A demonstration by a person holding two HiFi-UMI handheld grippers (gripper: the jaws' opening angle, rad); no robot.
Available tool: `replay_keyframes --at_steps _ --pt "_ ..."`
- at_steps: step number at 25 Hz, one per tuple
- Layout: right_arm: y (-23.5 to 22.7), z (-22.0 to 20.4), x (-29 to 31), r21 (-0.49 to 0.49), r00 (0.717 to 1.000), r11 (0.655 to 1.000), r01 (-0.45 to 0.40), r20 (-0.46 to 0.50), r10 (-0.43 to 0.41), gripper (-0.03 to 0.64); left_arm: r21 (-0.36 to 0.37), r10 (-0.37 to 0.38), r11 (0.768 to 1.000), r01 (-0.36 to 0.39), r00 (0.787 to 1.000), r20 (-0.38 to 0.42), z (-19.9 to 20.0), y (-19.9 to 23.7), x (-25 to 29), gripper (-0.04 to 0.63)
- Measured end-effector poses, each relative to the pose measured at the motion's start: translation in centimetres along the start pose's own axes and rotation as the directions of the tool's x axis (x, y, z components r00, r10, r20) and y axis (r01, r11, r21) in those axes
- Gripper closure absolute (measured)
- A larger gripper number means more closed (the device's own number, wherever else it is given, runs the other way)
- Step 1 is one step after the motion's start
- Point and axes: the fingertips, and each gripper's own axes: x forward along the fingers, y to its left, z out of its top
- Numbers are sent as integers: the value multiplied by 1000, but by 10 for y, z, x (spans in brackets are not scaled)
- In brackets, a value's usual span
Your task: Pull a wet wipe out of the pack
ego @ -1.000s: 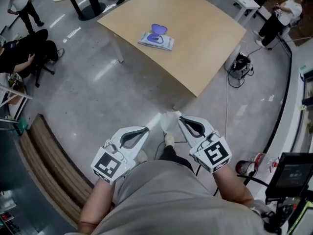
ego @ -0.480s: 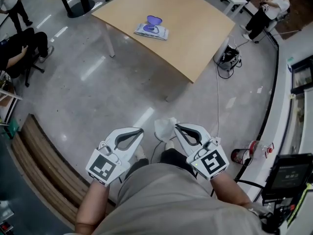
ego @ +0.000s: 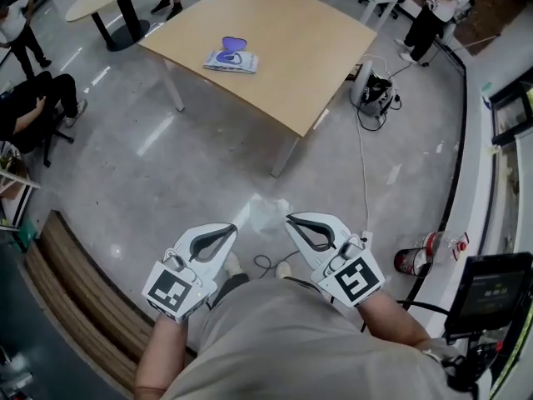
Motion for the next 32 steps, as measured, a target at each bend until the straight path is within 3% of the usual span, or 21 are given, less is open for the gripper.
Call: replay_keyframes --at_steps 7,14,18,26,32 --pt "-21 -10 -92 29 1000 1000 12 14 -13 615 -3 -31 1000 31 999 -27 26 -87 44 589" --pt "-25 -40 -142 36 1000 999 0 -1 0 614 -3 -22 1000 21 998 -56 20 -144 69 590" --pt "-33 -48 -149 25 1000 1000 -8 -6 8 614 -20 -29 999 28 997 -66 16 -159 83 590" --pt "-38 -65 -184 16 1000 1000 3 5 -3 614 16 -51 999 52 997 -57 12 -193 101 590" --pt "-38 -64 -174 10 1000 1000 15 -12 -15 614 9 -58 998 58 996 -61 10 -182 98 589"
